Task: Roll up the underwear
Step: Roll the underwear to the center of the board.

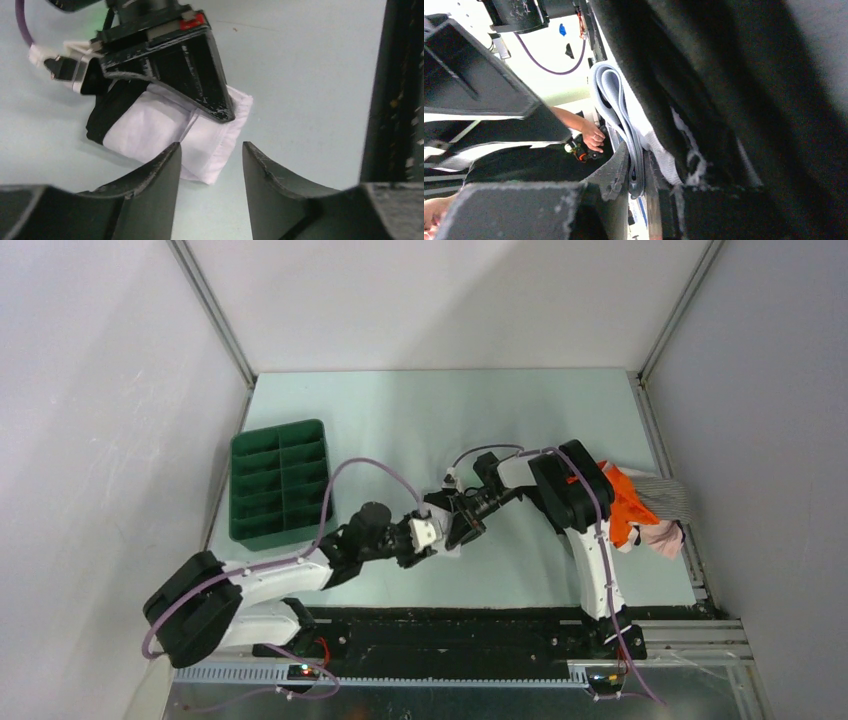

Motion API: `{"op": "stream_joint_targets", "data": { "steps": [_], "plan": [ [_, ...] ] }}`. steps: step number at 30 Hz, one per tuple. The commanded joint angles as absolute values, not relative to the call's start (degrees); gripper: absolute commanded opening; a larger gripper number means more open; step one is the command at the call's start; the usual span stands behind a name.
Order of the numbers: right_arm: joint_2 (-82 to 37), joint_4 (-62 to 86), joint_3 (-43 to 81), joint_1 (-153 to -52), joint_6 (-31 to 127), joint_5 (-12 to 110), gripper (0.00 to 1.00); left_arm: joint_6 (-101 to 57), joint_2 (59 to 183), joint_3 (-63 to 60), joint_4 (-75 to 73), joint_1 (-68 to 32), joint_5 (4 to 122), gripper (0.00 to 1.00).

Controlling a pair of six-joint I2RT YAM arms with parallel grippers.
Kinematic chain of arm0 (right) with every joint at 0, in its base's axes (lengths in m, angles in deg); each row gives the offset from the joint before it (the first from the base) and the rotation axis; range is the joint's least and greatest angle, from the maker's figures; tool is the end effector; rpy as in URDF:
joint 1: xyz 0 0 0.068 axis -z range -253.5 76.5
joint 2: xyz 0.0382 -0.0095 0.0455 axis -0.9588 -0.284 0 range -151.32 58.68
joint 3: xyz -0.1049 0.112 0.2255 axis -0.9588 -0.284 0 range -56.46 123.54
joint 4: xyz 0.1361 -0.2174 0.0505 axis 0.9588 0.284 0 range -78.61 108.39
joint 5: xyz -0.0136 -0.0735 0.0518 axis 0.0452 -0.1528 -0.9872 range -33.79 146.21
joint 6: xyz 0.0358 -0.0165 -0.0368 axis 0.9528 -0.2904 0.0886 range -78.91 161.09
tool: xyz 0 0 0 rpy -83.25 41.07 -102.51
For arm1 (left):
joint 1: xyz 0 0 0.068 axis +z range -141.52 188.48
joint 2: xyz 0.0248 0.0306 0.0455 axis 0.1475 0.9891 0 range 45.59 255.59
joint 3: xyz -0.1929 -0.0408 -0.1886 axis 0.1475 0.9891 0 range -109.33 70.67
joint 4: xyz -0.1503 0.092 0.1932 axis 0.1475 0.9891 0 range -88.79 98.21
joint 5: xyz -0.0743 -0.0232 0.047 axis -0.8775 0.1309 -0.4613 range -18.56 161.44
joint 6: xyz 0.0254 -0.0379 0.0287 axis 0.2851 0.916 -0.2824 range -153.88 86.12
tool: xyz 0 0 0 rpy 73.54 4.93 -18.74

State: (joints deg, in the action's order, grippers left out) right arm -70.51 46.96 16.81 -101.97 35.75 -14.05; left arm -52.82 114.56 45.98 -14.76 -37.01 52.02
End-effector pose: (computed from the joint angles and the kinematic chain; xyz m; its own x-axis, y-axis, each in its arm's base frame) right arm 0.3106 0.2066 0.0628 -0.8619 -0.5033 -0.0617 -0.2207 0.2629 0.9392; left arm 0.1579 -0.1775 0.1808 -0.0296 0.4667 -0.8839 0.9382 0.3181 0.1365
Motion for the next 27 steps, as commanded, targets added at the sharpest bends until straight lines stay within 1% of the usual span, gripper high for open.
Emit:
{"op": "stream_joint_targets", "data": {
  "steps": [1, 5, 9, 17, 22, 25, 27],
  "plan": [
    [-78.82, 49.12, 16.66, -102.78, 39.17, -0.69, 0.0, -73.81, 117.75, 51.2, -28.03, -40.54, 57.9, 0.56],
    [-79.86, 49.87, 17.42, -102.76, 39.33, -0.96, 0.0, -82.19, 121.78, 54.4, -37.17, -43.46, 57.43, 0.56],
    [-79.66, 50.13, 17.47, -102.77, 39.02, -0.96, 0.0, -86.9, 125.25, 55.83, -40.95, -46.12, 59.24, 0.55],
    [-79.35, 50.41, 17.46, -102.9, 38.46, -1.22, 0.0, -88.34, 128.52, 58.29, -43.36, -49.76, 68.51, 0.51],
    [-79.47, 50.25, 17.49, -102.93, 38.55, -1.43, 0.0, -90.98, 132.74, 61.77, -46.23, -52.15, 70.91, 0.51],
    [-79.38, 50.26, 17.48, -103.09, 38.41, -1.32, 0.0, -91.12, 137.61, 59.56, -46.15, -53.97, 76.16, 0.51],
    [-79.34, 50.36, 17.46, -103.14, 38.31, -1.26, 0.0, -90.26, 141.74, 56.78, -44.07, -54.43, 78.19, 0.48]
  ]
}}
